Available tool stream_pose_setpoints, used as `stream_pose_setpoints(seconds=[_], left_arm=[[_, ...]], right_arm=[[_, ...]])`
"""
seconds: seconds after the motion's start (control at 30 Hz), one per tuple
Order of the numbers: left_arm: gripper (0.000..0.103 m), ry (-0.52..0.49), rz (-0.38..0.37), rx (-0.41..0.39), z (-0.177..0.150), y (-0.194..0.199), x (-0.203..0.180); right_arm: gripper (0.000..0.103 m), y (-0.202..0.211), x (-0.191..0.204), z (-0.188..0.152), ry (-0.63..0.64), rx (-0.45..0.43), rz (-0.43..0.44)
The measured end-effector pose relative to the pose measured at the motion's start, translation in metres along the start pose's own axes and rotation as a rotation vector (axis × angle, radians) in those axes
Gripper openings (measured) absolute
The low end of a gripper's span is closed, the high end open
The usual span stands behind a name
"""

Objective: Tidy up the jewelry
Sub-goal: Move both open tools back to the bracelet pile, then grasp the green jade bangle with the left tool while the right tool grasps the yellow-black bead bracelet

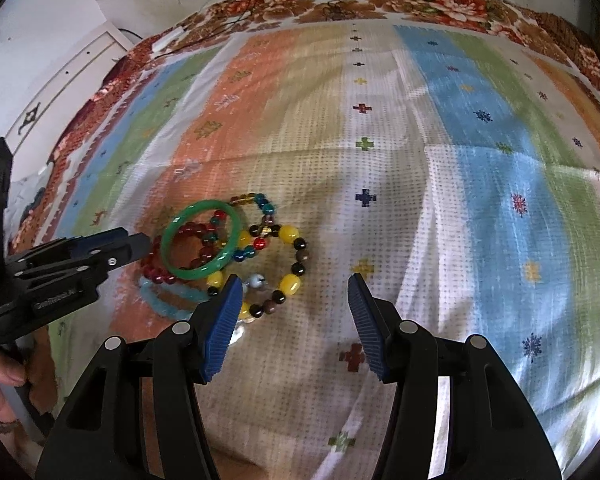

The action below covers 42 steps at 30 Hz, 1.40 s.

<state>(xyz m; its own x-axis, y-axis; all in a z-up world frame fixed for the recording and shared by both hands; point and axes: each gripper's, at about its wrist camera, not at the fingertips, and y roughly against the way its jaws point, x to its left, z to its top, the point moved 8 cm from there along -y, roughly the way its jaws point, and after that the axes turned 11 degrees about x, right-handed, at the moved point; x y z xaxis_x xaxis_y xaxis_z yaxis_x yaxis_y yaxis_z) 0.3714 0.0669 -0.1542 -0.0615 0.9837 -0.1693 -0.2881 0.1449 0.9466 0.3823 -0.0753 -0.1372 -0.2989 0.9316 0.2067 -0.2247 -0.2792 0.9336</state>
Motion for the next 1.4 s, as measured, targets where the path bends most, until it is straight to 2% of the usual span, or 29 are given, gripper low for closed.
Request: stream_pose_setpoints(seconds=[0.1, 0.33, 0.63, 0.7, 0.83, 0.87, 1.0, 1.1, 1.23, 1.27, 1.33, 1.4], left_arm=[[0.04, -0.008, 0.002, 0.008, 0.001, -0.005, 0.0], [0.037, -0.002, -0.049, 0.034, 0.007, -0.015, -0.003], [0.031, -0.055, -0.031, 0.065, 0.01, -0.03, -0.009], [0.026, -0.063, -0.023, 0.067, 0.01, -0.032, -0.008], [0.022, -0.068, -0.018, 0.068, 0.011, -0.033, -0.005], [0.017, -0.071, -0.013, 0.07, 0.01, -0.033, -0.005], [0.01, -0.077, 0.009, 0.063, 0.01, -0.035, -0.001], [0.008, -0.066, -0.007, 0.063, 0.011, -0.033, 0.002], [0.007, -0.066, -0.001, 0.06, 0.011, -0.03, 0.002], [0.007, -0.07, 0.0, 0.057, 0.011, -0.029, 0.002], [0.007, -0.077, 0.009, 0.049, 0.011, -0.025, 0.001], [0.007, -0.074, 0.004, 0.039, 0.012, -0.021, 0.0]], right_arm=[[0.055, -0.009, -0.005, 0.003, -0.019, 0.022, 0.004], [0.055, -0.021, -0.003, 0.007, -0.01, 0.045, -0.006], [0.055, -0.038, -0.007, 0.01, -0.021, 0.083, -0.013], [0.055, -0.039, -0.007, 0.012, -0.016, 0.082, -0.019], [0.055, -0.043, -0.007, 0.015, -0.013, 0.09, -0.028], [0.055, -0.044, -0.007, 0.015, -0.009, 0.093, -0.033], [0.055, -0.05, -0.003, 0.013, 0.037, 0.108, -0.091], [0.054, -0.051, 0.0, 0.013, 0.063, 0.109, -0.119], [0.033, -0.048, -0.007, 0.013, 0.063, 0.104, -0.159], [0.024, -0.048, -0.008, 0.012, 0.066, 0.102, -0.157], [0.014, -0.046, -0.009, 0.011, 0.061, 0.104, -0.138], [0.013, -0.044, -0.01, 0.01, 0.056, 0.112, -0.119]])
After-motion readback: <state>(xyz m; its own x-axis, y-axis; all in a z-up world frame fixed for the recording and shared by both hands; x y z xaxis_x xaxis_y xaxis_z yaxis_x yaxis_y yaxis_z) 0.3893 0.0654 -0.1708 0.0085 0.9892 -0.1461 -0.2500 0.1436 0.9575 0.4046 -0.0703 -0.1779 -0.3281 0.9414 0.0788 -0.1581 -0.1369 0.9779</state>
